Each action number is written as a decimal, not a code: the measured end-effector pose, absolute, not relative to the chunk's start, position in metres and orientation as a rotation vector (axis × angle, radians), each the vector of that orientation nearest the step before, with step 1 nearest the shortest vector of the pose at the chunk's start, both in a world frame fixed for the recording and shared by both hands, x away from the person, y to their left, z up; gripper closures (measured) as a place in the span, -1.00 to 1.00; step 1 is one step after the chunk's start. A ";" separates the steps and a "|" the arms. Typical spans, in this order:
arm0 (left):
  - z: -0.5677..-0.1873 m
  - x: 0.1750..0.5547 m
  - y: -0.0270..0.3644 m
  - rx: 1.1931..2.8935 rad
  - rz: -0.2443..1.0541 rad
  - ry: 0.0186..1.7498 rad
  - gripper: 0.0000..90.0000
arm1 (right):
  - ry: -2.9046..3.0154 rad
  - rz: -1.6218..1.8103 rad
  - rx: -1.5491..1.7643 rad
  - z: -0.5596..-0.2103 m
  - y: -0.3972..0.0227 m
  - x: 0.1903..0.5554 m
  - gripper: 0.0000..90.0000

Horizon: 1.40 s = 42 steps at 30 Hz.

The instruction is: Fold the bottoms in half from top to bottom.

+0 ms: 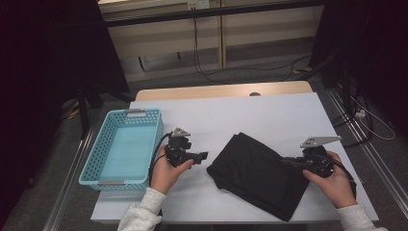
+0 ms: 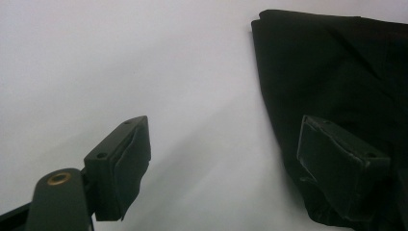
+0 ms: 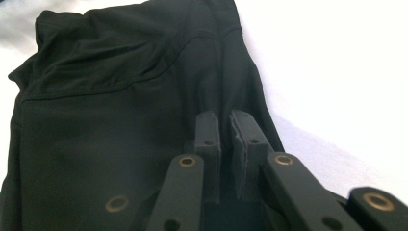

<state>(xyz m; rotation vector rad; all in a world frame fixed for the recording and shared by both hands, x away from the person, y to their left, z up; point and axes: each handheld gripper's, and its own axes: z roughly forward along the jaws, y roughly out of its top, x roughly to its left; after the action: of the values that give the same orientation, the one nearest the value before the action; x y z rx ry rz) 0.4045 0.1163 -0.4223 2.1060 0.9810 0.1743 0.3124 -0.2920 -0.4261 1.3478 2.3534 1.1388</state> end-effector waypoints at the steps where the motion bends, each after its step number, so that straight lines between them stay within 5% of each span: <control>1: -0.422 0.405 0.116 2.106 0.173 0.981 -0.58 | 2.352 1.140 1.353 -0.426 -0.292 0.312 0.83; 42: -0.421 0.407 0.104 2.110 0.146 0.949 -0.58 | 2.350 1.112 1.372 -0.423 -0.307 0.289 0.84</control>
<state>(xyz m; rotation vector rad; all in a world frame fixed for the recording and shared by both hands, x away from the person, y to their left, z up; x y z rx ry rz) 0.4069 0.1040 -0.4211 2.1100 0.9494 0.1459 0.2890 -0.3074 -0.4230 1.3722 2.3505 1.1125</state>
